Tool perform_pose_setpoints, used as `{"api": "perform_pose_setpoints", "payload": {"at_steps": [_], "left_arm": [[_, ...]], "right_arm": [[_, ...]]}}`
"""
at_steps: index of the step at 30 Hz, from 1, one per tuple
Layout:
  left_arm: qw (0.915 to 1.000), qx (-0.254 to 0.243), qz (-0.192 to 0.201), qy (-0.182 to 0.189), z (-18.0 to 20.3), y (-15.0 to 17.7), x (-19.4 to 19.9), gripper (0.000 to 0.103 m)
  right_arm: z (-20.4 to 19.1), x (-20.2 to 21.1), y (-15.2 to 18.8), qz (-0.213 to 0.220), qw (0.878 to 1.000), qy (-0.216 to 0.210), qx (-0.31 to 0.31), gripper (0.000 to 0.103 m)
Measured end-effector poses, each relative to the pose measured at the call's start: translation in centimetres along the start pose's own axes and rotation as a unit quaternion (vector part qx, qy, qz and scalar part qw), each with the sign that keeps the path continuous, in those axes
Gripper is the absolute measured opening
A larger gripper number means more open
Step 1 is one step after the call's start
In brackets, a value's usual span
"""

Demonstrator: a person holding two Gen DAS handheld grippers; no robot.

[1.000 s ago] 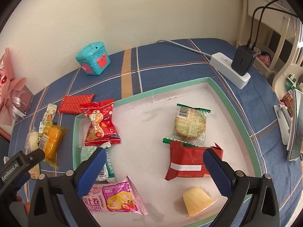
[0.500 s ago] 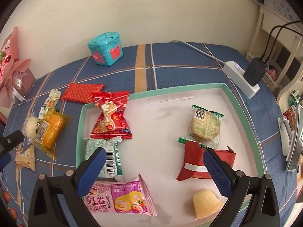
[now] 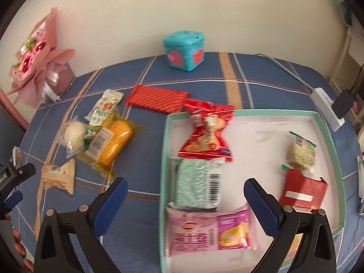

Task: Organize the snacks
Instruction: 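Withdraw both tools from the tray back toward the snack pile, then grasp the tan bread packet with left gripper while right grasps orange bread packet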

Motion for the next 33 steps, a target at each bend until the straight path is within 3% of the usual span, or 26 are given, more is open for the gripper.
{"api": "perform_pose_setpoints", "payload": {"at_steps": [16,22,33], "left_arm": [[0.9988,0.038,-0.030,0.007,-2.3,-0.6,-3.0,0.102],[0.9982,0.050,-0.024,0.022,-2.5,-1.4,-3.1,0.102],[0.9959,0.079,-0.027,0.034,-3.1,-2.3,-4.5,0.102]], "right_arm": [[-7.5,0.6,-3.4,0.017,0.998,-0.035,0.059,0.099],[-9.4,-0.6,-4.8,0.002,0.996,-0.066,0.056,0.094],[-12.0,-4.0,-6.1,-0.030,0.996,-0.070,0.055,0.088]]}}
Point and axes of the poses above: each gripper's, at about its wrist camera, not at the fingertips, and x roughly against the way its jaws point, z to its right, y to its underside, the point moved 1 cm from there along -x, roughly the way its jaws point, and after that the axes turned 13 degrees about y, right-handed, at the moved point
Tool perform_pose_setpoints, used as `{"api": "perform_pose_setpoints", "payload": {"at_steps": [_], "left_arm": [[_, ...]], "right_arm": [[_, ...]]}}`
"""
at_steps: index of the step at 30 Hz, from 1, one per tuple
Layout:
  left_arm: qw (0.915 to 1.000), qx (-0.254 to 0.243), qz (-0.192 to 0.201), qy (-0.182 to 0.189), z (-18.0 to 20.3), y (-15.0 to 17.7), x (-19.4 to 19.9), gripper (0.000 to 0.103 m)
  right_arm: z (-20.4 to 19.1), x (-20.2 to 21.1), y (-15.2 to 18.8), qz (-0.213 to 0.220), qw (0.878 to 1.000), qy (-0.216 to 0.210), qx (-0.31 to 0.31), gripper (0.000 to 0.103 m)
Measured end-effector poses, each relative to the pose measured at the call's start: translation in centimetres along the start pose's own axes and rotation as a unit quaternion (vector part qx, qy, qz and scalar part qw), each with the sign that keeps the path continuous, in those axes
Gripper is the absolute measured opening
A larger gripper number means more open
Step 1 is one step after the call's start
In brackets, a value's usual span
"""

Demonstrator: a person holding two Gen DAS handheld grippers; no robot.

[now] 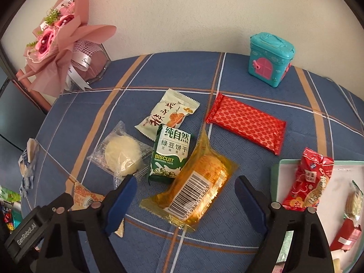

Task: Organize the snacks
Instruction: 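Grasp the tan bread packet with left gripper while right grasps orange bread packet, then lift both bread packets and carry them over the white tray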

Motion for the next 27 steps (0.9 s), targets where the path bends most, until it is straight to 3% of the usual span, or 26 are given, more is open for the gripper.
{"api": "perform_pose_setpoints", "payload": {"at_steps": [8,12,22,27], "left_arm": [[0.9998,-0.001,-0.014,0.011,0.5,-0.2,-1.5,0.102],[0.9997,0.002,-0.026,0.003,0.4,-0.1,-2.7,0.100],[0.9989,0.004,-0.045,-0.012,0.3,0.3,-4.2,0.068],[0.9987,0.007,-0.050,-0.006,0.0,0.3,-3.9,0.059]], "right_arm": [[-0.4,-3.0,0.2,-0.027,1.000,0.004,0.003,0.084],[-0.3,-4.1,0.6,-0.036,0.999,0.006,0.001,0.076],[0.7,-4.3,1.3,-0.039,0.999,-0.012,-0.013,0.058],[1.7,-3.8,2.1,-0.044,0.999,-0.020,-0.025,0.049]]}}
Point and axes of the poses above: each gripper's, at about its wrist camera, not at the fingertips, and x roughly against the way its jaws point, z to its right, y to its underside, the point moved 1 cm from there along -x, roughly the way its jaws point, and after that the axes turned 13 degrees about y, right-handed, at the moved point
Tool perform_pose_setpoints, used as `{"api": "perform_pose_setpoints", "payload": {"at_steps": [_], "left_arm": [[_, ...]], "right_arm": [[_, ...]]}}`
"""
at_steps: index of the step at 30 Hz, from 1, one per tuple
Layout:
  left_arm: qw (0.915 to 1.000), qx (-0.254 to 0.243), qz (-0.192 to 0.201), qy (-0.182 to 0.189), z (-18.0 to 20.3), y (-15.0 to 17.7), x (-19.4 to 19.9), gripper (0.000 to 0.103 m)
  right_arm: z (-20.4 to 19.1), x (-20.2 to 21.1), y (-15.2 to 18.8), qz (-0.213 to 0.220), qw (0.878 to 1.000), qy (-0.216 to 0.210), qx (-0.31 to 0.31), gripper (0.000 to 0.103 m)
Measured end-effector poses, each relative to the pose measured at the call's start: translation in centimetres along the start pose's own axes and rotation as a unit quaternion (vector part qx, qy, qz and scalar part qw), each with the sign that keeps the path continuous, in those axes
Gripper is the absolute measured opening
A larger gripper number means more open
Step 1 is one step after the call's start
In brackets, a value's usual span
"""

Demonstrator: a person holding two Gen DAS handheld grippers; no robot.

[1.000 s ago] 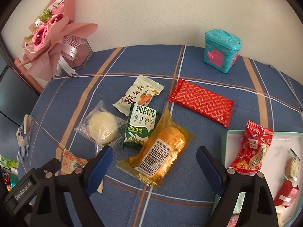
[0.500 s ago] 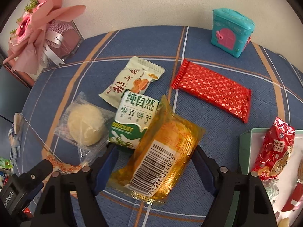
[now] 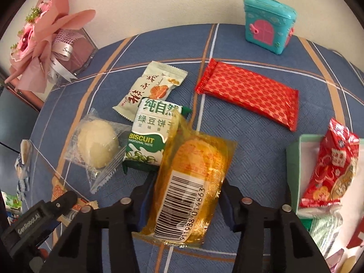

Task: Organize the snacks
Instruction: 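Lift both bread packets and carry them over the white tray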

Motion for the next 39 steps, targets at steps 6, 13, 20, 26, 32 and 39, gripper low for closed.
{"api": "perform_pose_setpoints", "payload": {"at_steps": [6,13,20,26,32,39], "left_arm": [[0.9999,-0.004,-0.006,0.007,0.3,0.6,0.4,0.050],[0.9993,-0.001,-0.027,0.024,0.6,1.5,0.6,0.048],[0.9988,-0.012,-0.023,0.043,1.6,2.4,2.4,0.048],[0.9971,-0.049,-0.005,0.058,4.1,3.4,4.8,0.048],[0.9935,-0.092,0.016,0.066,6.1,4.2,7.1,0.048],[0.9876,-0.131,0.031,0.080,8.7,5.3,9.1,0.048]], "right_arm": [[0.8,0.7,1.6,-0.006,1.000,-0.009,-0.011,0.043],[1.2,2.0,3.8,-0.017,0.999,-0.019,-0.025,0.042],[1.8,4.8,5.8,-0.010,0.999,-0.030,-0.042,0.042],[2.7,8.0,7.1,0.009,0.998,-0.030,-0.049,0.042],[3.5,10.8,8.0,0.028,0.998,-0.028,-0.053,0.042],[5.5,13.0,8.9,0.044,0.996,-0.034,-0.068,0.042]]}}
Point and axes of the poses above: each gripper's, at about its wrist camera, not at the fingertips, and x roughly against the way its jaws point, z to its right, y to its underside, the point moved 1 cm from there along -x, roughly the way its jaws point, and after that the axes turned 13 degrees about y, right-handed, at the moved point
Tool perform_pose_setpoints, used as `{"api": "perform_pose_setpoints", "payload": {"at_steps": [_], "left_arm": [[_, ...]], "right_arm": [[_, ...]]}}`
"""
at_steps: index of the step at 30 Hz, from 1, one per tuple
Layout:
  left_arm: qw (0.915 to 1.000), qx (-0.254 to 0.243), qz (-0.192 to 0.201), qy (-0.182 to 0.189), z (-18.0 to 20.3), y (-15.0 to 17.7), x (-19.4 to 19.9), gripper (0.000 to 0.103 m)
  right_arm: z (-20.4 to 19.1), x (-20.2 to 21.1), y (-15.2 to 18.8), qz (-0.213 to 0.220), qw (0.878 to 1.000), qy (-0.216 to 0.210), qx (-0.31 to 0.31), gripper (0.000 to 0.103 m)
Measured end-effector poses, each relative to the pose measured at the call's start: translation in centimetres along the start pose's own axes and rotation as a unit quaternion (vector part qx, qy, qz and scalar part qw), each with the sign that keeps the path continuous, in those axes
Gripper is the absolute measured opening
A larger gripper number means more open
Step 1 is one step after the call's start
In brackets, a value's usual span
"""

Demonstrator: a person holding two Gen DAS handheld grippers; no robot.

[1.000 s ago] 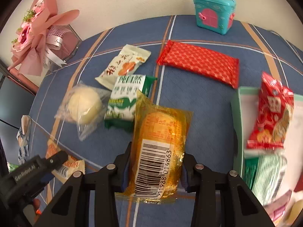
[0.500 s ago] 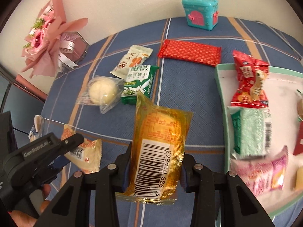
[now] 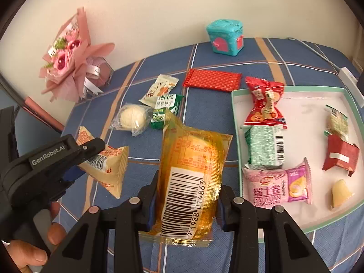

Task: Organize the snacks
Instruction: 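Lift both bread packets and carry them over the white tray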

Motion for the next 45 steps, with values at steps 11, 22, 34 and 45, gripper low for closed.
{"api": "perform_pose_setpoints", "payload": {"at_steps": [11,22,34,45], "left_arm": [[0.9987,-0.052,-0.001,0.002,4.3,1.6,-0.3,0.048],[0.9939,-0.107,-0.025,0.009,8.6,4.5,-1.8,0.048],[0.9783,-0.196,-0.043,0.052,15.6,7.1,-4.2,0.048],[0.9624,-0.257,-0.071,0.055,19.6,9.1,-8.9,0.048]], "right_arm": [[3.9,1.8,-1.5,0.036,0.999,0.000,-0.038,0.042],[12.1,2.0,-2.8,0.042,0.990,0.068,-0.119,0.042],[19.6,1.7,-3.7,0.059,0.977,0.085,-0.184,0.042],[20.0,0.0,-4.4,0.070,0.979,0.086,-0.172,0.042]]}}
Point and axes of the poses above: each gripper's, at about its wrist camera, not at the fingertips, and x roughly against the way its jaws point, z to its right, y to its underside, the point moved 1 cm from there along -x, roughly the way its jaws point, and after that the axes turned 13 degrees about y, right-handed, at the moved point
